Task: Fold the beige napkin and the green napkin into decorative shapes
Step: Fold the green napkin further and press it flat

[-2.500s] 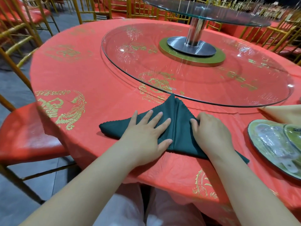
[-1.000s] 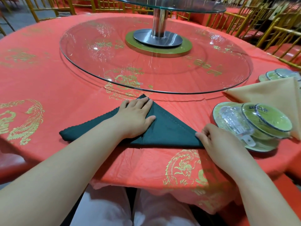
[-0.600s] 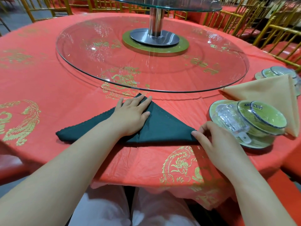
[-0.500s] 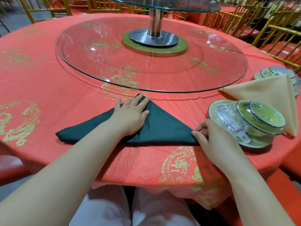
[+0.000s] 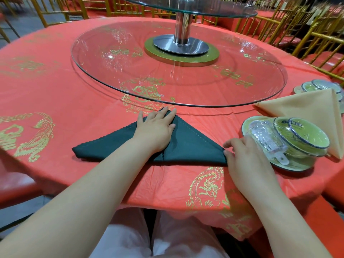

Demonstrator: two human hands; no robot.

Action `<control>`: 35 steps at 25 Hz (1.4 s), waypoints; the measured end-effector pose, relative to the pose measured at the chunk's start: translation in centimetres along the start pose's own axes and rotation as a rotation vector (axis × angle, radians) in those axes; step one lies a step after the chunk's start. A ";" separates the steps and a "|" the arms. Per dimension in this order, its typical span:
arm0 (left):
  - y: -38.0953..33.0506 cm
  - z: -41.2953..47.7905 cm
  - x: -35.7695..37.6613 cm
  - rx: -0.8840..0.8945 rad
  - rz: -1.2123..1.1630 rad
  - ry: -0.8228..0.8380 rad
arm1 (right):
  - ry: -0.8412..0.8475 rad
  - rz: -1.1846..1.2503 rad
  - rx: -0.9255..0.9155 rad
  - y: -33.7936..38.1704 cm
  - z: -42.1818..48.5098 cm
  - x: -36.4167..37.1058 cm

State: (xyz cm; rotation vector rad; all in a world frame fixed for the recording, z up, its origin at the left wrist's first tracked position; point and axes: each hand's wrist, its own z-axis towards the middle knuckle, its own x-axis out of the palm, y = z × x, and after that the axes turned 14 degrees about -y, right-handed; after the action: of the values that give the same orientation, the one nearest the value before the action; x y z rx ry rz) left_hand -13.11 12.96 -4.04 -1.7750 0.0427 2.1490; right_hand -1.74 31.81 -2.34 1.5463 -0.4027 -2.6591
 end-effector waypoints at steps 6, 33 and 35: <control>0.2 -0.2 0.2 -0.075 -0.293 -0.172 | 0.183 0.222 -0.287 6.8 -0.4 2.1; 9.5 -11.3 -3.7 -0.489 -0.109 -0.587 | 0.282 0.242 -0.453 9.7 3.0 5.4; 9.7 -11.3 -3.8 -0.490 -0.107 -0.611 | 0.297 0.200 -0.464 9.8 2.8 5.5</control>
State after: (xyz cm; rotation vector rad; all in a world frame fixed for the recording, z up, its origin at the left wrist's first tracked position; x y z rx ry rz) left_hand -4.61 0.12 -4.71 -1.1993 -0.7653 2.6724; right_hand -7.86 22.02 -3.36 1.6050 0.0698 -2.1256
